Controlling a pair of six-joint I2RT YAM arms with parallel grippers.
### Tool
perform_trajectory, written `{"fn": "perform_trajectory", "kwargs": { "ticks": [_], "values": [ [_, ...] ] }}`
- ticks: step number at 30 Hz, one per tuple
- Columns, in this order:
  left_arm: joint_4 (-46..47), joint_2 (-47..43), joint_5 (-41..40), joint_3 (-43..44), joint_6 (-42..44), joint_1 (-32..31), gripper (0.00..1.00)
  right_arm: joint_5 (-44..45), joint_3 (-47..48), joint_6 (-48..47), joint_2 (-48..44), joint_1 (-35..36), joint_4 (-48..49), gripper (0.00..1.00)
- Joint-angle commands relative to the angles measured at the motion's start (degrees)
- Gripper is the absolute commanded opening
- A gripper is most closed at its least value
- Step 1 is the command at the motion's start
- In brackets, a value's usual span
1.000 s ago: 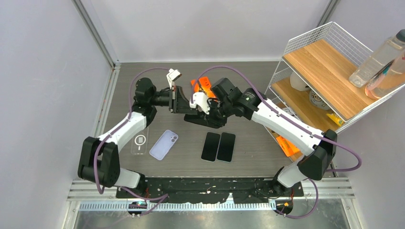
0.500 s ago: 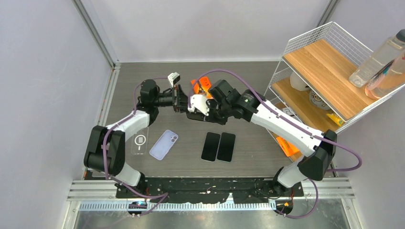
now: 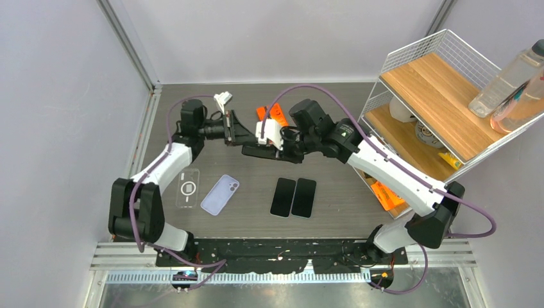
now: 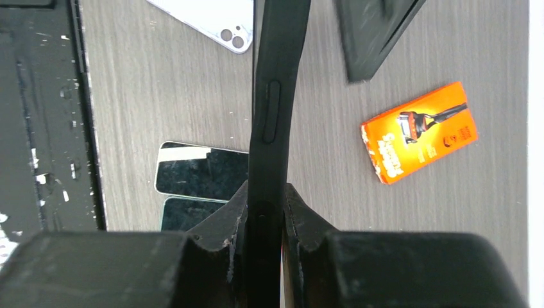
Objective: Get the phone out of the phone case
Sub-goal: Remove the phone case from the phone.
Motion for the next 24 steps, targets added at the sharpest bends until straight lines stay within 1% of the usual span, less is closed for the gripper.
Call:
{"fn": "perform_trajectory", "kwargs": {
  "ticks": [1, 2, 4, 5, 6, 7, 9, 11, 13, 15, 17, 20, 24],
  "values": [
    [-21.68, -4.96, 2.59, 7.75, 27.30, 3.79, 0.36, -11.59, 2.39, -0.23, -3.24, -3.37, 0.25, 0.05],
    [-27.92, -5.20, 3.39, 9.63, 33.80, 4.49, 0.43, -14.58, 2.82, -0.28, -3.15, -4.54, -1.28, 0.06],
    [-44.27, -5.35, 3.64, 16.18, 51.72, 5.27, 0.56, -18.20, 4.25, -0.61, -2.62, -5.93, -3.52, 0.05],
    [-54.60, -5.21, 3.30, 19.14, 62.49, 5.30, 0.62, -19.28, 5.24, -0.86, -2.45, -6.36, -4.70, 0.05],
    [-62.12, -4.98, 2.80, 21.82, 72.36, 5.25, 0.68, -21.56, 5.78, -1.12, -1.97, -7.07, -6.12, 0.05],
    [-68.74, -4.84, 2.22, 23.85, 82.49, 5.24, 0.72, -22.54, 6.80, -1.39, -1.68, -7.71, -6.84, 0.05],
    [-79.66, -4.79, 2.14, 26.77, 94.16, 5.18, 0.77, -25.37, 8.25, -1.53, -0.69, -8.49, -8.77, 0.06],
    [-88.63, -5.02, 2.78, 28.82, 102.14, 4.66, 0.82, -27.47, 9.17, -1.31, 0.03, -9.09, -9.95, 0.06],
    [-92.66, -5.60, 2.93, 30.13, 106.14, 2.98, 0.84, -28.81, 9.71, -1.02, 0.58, -9.34, -10.44, 0.05],
    [-93.08, -6.84, 3.24, 30.28, 106.49, 0.75, 0.85, -30.19, 10.23, -0.81, 1.18, -9.43, -10.83, 0.06],
    [-91.80, -8.33, 3.79, 29.80, 105.11, -1.44, 0.85, -30.68, 10.59, -0.37, 1.77, -9.64, -10.89, 0.05],
    [-87.13, -11.04, 4.00, 28.13, 100.96, -4.49, 0.83, -31.35, 10.77, 0.22, 2.21, -9.95, -10.92, 0.06],
    [-76.31, -15.09, 2.72, 24.33, 92.00, -7.02, 0.77, -32.37, 10.55, 0.65, 2.27, -10.34, -10.88, 0.05]
  ]
}}
